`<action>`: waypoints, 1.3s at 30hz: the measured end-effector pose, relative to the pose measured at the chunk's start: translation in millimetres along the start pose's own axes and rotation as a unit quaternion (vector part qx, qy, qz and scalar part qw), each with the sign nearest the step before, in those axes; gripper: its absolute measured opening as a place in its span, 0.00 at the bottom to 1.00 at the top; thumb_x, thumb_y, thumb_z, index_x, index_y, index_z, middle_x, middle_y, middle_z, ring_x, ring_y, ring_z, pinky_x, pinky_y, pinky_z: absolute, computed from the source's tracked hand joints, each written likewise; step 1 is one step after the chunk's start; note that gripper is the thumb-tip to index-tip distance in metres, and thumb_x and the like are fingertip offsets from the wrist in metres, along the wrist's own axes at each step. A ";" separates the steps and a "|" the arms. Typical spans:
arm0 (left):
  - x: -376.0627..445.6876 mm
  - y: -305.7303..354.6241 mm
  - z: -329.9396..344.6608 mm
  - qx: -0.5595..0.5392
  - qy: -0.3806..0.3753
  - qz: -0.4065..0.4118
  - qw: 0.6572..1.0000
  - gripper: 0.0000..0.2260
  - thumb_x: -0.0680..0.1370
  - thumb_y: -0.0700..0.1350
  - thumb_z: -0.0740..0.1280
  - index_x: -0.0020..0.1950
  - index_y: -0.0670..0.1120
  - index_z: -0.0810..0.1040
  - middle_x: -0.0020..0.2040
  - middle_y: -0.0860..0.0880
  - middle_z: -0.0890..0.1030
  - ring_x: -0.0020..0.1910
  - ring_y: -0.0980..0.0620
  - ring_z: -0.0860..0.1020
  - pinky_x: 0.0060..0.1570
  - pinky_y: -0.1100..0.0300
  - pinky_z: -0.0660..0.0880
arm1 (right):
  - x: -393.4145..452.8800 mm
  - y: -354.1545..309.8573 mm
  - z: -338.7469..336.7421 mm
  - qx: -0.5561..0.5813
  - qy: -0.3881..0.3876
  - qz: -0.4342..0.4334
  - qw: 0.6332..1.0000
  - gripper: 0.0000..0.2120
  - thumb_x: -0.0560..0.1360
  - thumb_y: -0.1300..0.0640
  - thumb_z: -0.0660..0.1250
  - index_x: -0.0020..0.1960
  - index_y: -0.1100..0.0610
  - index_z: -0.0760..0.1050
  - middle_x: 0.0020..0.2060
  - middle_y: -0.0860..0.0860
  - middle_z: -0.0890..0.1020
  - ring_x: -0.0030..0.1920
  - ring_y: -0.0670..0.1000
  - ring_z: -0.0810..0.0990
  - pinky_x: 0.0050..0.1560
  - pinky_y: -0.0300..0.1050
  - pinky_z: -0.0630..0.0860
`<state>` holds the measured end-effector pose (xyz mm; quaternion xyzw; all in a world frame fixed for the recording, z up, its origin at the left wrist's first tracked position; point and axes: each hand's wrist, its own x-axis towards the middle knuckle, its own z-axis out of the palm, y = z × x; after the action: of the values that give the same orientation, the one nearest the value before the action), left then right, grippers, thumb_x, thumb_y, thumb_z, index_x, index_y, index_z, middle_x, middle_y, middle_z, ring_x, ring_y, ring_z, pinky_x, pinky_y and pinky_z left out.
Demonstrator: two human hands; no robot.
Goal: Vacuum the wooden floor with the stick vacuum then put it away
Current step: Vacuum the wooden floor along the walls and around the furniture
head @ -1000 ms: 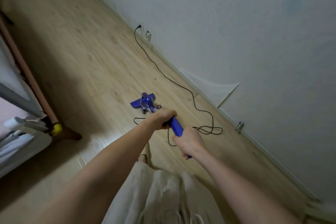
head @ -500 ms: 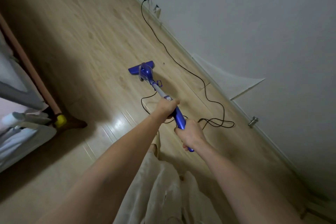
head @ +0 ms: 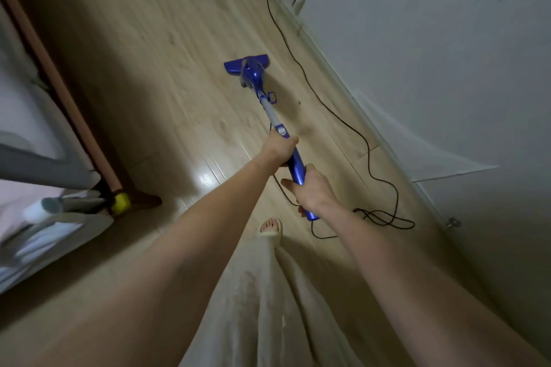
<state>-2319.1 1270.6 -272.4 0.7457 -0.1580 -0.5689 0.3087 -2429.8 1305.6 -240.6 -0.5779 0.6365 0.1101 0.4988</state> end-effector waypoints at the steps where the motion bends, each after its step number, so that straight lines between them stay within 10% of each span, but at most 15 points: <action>1: 4.3 7.4 -4.8 -0.006 -0.001 0.006 1.000 0.03 0.79 0.41 0.62 0.48 0.44 0.67 0.39 0.47 0.71 0.38 0.50 0.72 0.39 0.54 0.75 | 4.7 -9.2 -3.2 0.001 0.001 -0.004 1.000 0.15 0.78 0.49 0.67 0.55 0.58 0.66 0.44 0.57 0.78 0.31 0.55 0.79 0.33 0.50 0.80; 6: 4.1 40.6 -18.4 -0.056 -0.018 0.019 0.998 0.08 0.79 0.41 0.61 0.40 0.46 0.67 0.37 0.48 0.71 0.34 0.52 0.73 0.35 0.60 0.75 | 7.9 -31.4 -20.6 -0.004 0.066 -0.043 0.997 0.09 0.75 0.54 0.64 0.52 0.57 0.69 0.40 0.55 0.77 0.30 0.57 0.76 0.26 0.44 0.73; 16: 5.6 31.8 -1.6 -0.022 -0.055 -0.005 0.998 0.08 0.78 0.44 0.63 0.53 0.42 0.68 0.45 0.43 0.75 0.39 0.49 0.77 0.26 0.62 0.75 | 6.4 -13.0 -32.1 -0.008 0.045 -0.017 0.999 0.07 0.75 0.55 0.66 0.47 0.54 0.68 0.34 0.53 0.75 0.26 0.53 0.74 0.27 0.44 0.73; 26: 35.5 77.1 -21.2 0.009 -0.005 0.002 1.000 0.08 0.78 0.47 0.64 0.42 0.44 0.72 0.41 0.45 0.77 0.42 0.46 0.78 0.50 0.51 0.79 | 36.5 -59.4 -57.0 -0.013 0.021 -0.041 0.999 0.08 0.76 0.55 0.63 0.52 0.56 0.68 0.37 0.55 0.76 0.26 0.56 0.75 0.28 0.45 0.76; 39: -50.2 52.2 100.3 -0.030 -0.040 -0.043 0.998 0.07 0.79 0.45 0.63 0.49 0.42 0.69 0.40 0.45 0.75 0.36 0.51 0.76 0.32 0.61 0.75 | -33.4 61.6 -122.7 -0.129 0.066 -0.047 0.988 0.10 0.76 0.53 0.65 0.54 0.56 0.69 0.38 0.52 0.75 0.37 0.54 0.78 0.42 0.53 0.82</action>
<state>-2423.1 1232.2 -217.5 0.7187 -0.1208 -0.6157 0.2997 -2549.7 1257.6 -183.3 -0.6723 0.6210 0.1292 0.3817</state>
